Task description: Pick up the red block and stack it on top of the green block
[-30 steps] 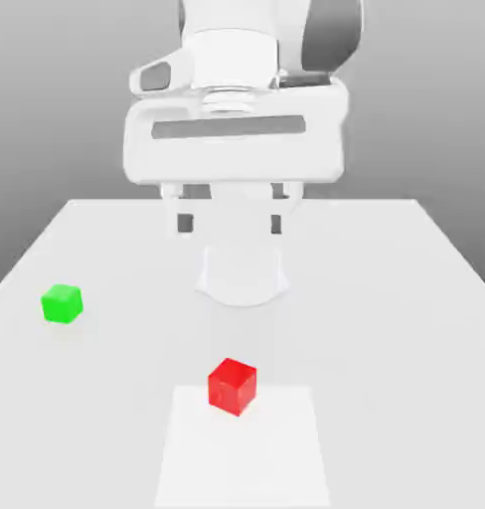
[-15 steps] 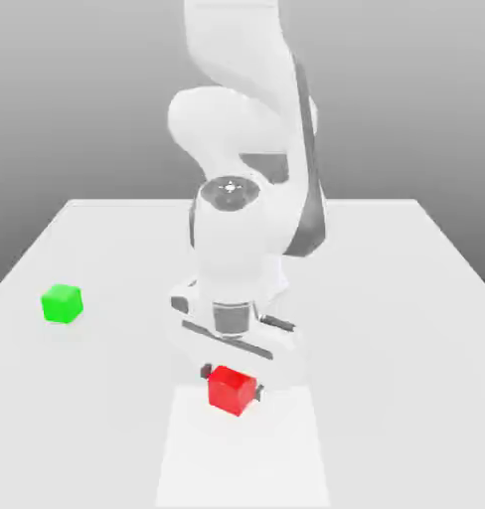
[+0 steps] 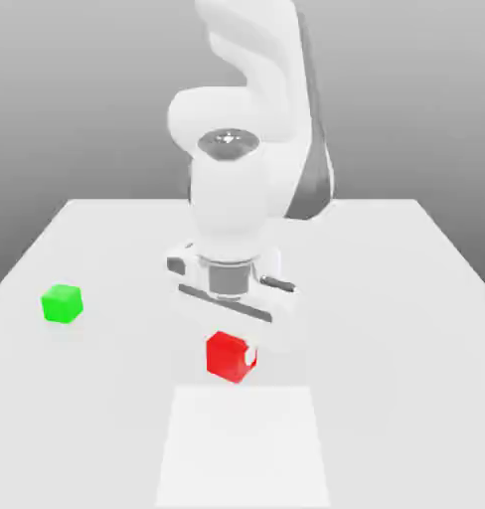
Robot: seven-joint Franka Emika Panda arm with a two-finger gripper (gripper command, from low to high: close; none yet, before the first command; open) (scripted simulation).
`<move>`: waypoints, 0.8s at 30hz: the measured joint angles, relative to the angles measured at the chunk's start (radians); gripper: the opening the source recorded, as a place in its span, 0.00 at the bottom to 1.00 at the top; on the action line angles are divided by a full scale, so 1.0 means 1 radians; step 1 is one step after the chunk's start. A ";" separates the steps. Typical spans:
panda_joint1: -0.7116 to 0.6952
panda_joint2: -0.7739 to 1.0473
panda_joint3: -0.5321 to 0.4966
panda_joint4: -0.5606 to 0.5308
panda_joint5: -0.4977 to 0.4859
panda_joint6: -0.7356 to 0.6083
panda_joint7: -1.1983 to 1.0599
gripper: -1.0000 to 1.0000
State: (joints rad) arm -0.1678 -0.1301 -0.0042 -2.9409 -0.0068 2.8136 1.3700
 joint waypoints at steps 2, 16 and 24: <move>-0.073 -0.014 -0.035 0.004 -0.018 -0.016 0.081 0.00; -0.605 -0.087 -0.270 0.031 -0.136 -0.111 0.644 0.00; -0.748 -0.038 -0.388 0.048 -0.057 -0.094 0.773 0.00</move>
State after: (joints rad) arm -0.9160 -0.1679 -0.3926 -2.8927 -0.0636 2.7191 2.1434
